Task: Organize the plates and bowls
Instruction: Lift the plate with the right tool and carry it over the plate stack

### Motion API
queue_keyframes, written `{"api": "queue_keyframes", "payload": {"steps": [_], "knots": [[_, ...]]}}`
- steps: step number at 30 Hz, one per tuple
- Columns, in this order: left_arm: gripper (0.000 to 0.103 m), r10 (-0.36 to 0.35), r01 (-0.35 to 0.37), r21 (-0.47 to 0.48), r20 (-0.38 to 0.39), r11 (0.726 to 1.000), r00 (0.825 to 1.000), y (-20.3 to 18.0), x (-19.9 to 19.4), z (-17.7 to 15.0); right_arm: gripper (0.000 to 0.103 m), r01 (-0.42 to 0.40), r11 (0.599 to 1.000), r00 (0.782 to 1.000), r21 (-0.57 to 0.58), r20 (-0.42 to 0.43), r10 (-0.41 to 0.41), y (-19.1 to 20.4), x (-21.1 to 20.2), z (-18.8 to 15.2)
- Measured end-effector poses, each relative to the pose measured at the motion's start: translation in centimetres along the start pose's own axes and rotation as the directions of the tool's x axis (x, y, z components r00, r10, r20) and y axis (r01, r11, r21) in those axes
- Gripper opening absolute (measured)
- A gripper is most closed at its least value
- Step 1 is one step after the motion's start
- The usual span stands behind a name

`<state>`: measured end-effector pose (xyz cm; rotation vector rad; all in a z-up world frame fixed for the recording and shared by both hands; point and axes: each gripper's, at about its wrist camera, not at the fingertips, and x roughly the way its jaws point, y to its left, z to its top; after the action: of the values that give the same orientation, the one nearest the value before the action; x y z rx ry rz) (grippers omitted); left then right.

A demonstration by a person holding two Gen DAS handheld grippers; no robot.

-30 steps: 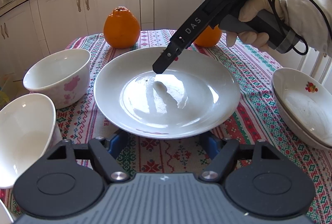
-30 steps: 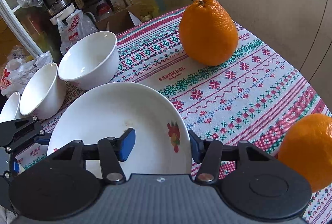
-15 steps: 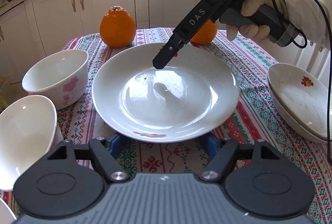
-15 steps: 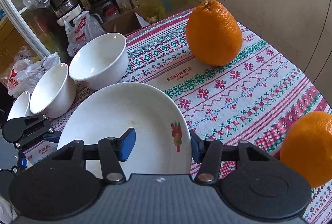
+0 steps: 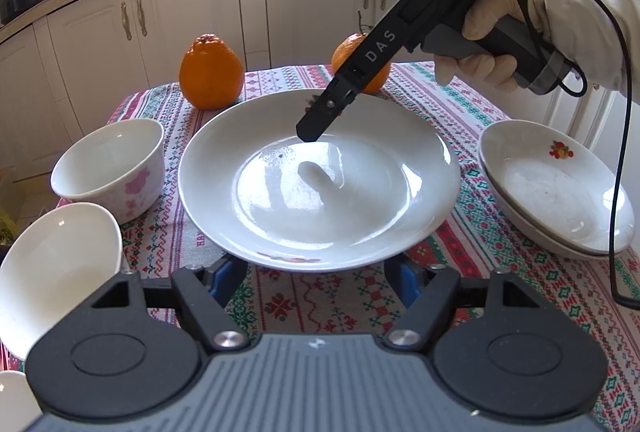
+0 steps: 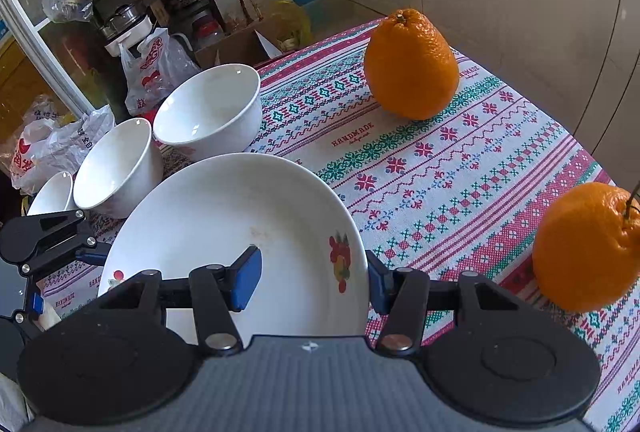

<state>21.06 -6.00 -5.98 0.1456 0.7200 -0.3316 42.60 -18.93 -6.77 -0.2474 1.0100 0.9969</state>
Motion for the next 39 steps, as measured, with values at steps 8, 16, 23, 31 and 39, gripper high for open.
{"api": "queue_keyframes", "payload": {"steps": [8,16,23,31,39], "knots": [[0.075,-0.031,0.031,0.045,0.012,0.999,0.999,-1.2,-1.7,0.2,0.060,0.025,0.999,0.999,0.026,0.043,-0.026,1.3,-2.9,-1.9],[0.075,-0.062,0.059,0.090,0.027,0.994,0.998,-2.5,-3.1,0.2,0.060,0.059,0.997,0.995,0.058,0.073,-0.063,2.5,-5.3,-4.2],[0.075,-0.106,0.101,0.146,0.028,0.984,0.994,-4.2,-3.8,0.4,0.060,0.087,0.990,0.989,0.111,0.106,-0.099,3.0,-7.5,-7.1],[0.075,-0.162,0.153,0.198,0.031,0.968,0.986,-6.2,-4.1,0.6,0.060,0.134,0.977,0.979,0.167,0.128,-0.157,3.2,-10.1,-10.4],[0.075,-0.224,0.214,0.254,0.011,0.943,0.975,-8.3,-3.7,0.7,0.060,0.181,0.956,0.966,0.231,0.139,-0.216,3.4,-12.1,-13.7]]}}
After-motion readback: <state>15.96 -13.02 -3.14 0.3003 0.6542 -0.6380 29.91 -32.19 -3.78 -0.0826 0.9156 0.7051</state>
